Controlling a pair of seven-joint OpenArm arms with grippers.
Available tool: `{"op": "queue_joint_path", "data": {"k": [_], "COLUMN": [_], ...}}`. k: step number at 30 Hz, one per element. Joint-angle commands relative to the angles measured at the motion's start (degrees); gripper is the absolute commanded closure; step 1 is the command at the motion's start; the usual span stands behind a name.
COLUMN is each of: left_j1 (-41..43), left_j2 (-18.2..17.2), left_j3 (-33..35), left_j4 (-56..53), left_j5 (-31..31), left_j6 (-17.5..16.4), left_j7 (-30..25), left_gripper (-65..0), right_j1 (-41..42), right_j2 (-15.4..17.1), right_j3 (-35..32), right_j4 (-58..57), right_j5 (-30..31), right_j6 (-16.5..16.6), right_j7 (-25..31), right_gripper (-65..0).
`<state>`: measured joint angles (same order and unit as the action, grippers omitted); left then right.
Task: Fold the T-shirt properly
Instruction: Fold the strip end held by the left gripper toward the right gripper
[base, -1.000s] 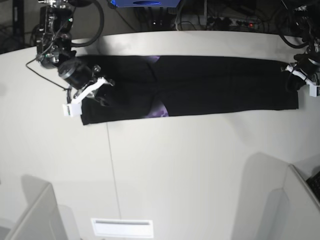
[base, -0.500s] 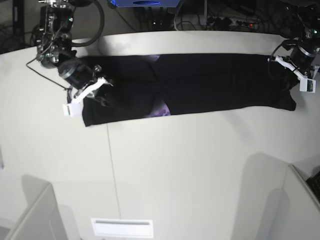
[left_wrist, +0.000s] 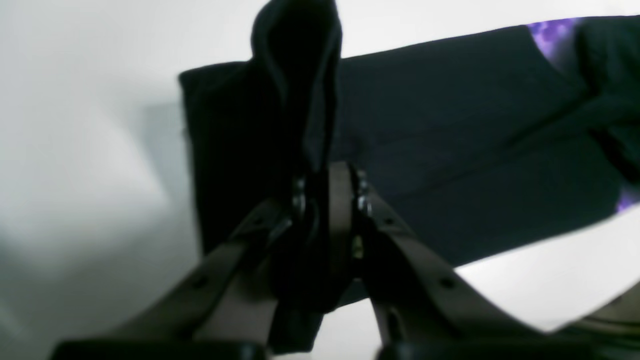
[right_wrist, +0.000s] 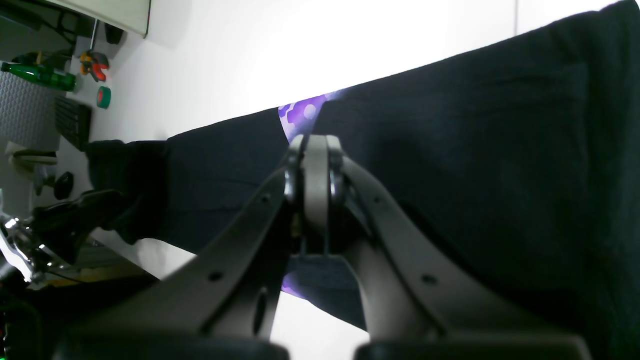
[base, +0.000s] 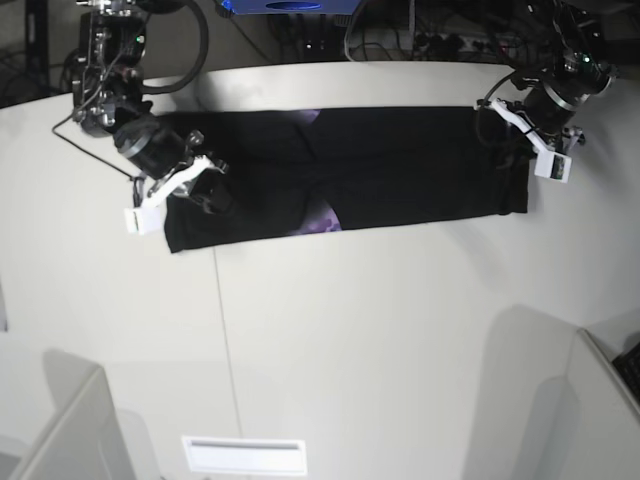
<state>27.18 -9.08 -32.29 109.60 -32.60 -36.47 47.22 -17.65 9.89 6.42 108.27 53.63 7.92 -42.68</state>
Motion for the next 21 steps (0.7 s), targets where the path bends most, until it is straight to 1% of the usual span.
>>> {"op": "queue_joint_path", "data": {"k": [1, 3, 5, 11, 13, 15, 19, 21], "left_j1": [-0.1, -0.7, -0.9, -2.8, -3.0, -3.6, -4.8, -5.0], "left_j2": [-0.5, -0.5, -0.5, -0.3, -0.3, -0.3, -0.2, 0.8], "left_j3": [1.0, 3.2, 5.3, 10.2, 12.1, 14.1, 17.6, 18.6], "left_j4": [1.0, 0.9, 0.9, 0.9, 0.9, 0.9, 0.9, 0.9], "left_j5": [-1.0, -1.0, -1.4, -1.5, -1.6, -1.6, -1.6, -1.6], "left_j6": [-0.1, 2.3, 3.8, 5.0, 7.9, 9.7, 10.1, 10.1], "left_j7": [-1.2, -1.2, -1.2, -1.2, -1.2, -1.2, -1.2, -1.2], "left_gripper": [0.0, 0.0, 0.0, 0.0, 0.0, 0.0, 0.0, 0.0], "right_j1": [0.6, 0.6, 0.6, 0.5, 0.5, 0.4, -0.2, -0.2], "right_j2": [0.4, 0.4, 0.4, 0.4, 0.5, 0.5, 0.5, 0.6], "right_j3": [0.3, 0.3, 0.3, 0.3, 0.3, 0.3, 0.3, 0.3], "right_j4": [1.1, 1.0, 1.0, 0.9, 0.9, 0.9, 0.8, 0.8], "right_j5": [1.0, 1.0, 1.0, 1.0, 1.0, 1.0, 1.0, 1.0], "right_j6": [0.5, 0.5, 0.5, 0.5, 0.5, 0.5, 0.5, 0.5], "right_j7": [1.1, 1.1, 1.1, 1.0, 1.0, 1.0, 1.2, 1.2], "right_gripper": [0.0, 0.0, 0.0, 0.0, 0.0, 0.0, 0.0, 0.0]}}
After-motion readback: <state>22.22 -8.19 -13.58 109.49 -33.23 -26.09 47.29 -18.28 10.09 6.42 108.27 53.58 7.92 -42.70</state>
